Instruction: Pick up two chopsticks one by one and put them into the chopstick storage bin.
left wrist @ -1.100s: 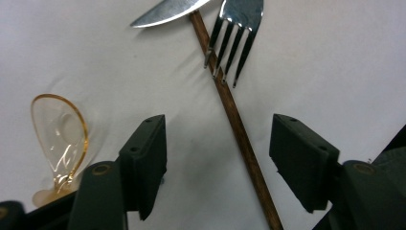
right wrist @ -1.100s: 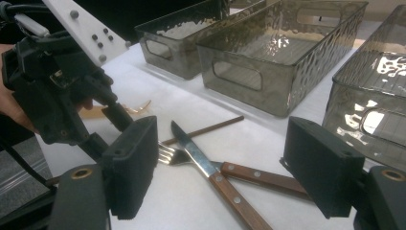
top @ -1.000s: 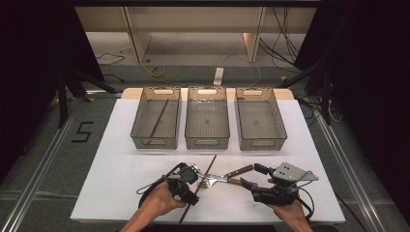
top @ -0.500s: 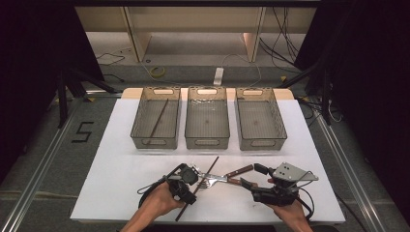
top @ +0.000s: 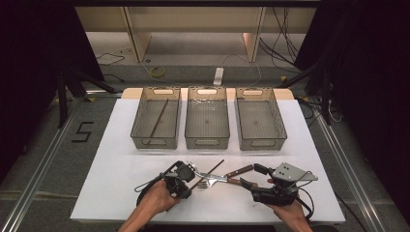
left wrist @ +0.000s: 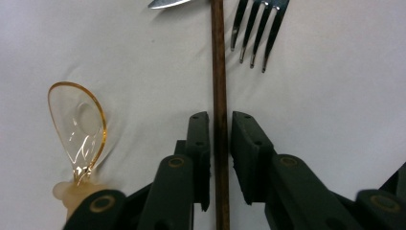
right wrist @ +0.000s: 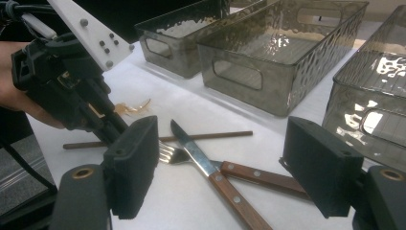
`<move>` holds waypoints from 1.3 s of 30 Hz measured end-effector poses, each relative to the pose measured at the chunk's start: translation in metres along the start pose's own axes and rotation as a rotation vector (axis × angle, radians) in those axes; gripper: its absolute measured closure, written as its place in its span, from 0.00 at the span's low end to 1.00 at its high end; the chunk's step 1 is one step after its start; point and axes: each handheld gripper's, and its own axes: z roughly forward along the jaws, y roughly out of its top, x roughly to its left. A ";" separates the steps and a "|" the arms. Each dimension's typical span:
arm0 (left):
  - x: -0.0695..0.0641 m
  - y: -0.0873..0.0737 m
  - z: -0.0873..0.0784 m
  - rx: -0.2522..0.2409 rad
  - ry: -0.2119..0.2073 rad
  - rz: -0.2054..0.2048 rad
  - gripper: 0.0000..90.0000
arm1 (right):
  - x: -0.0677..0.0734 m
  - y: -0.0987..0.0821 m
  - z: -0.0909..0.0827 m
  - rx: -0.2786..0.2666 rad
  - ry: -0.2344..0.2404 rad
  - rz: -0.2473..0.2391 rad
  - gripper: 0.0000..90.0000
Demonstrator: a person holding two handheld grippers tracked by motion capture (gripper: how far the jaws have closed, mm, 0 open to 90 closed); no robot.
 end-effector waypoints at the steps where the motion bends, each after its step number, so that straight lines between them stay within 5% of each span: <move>1: 0.000 0.000 0.000 0.000 0.000 0.000 0.90 | 0.000 0.000 0.000 0.000 0.000 0.001 0.32; 21: 0.005 -0.001 -0.002 0.003 -0.016 0.009 0.94 | 0.000 0.000 0.000 0.000 0.003 -0.001 0.32; 39: 0.025 -0.005 -0.008 -0.013 0.002 -0.029 0.94 | 0.000 0.000 0.000 -0.001 0.002 0.000 0.32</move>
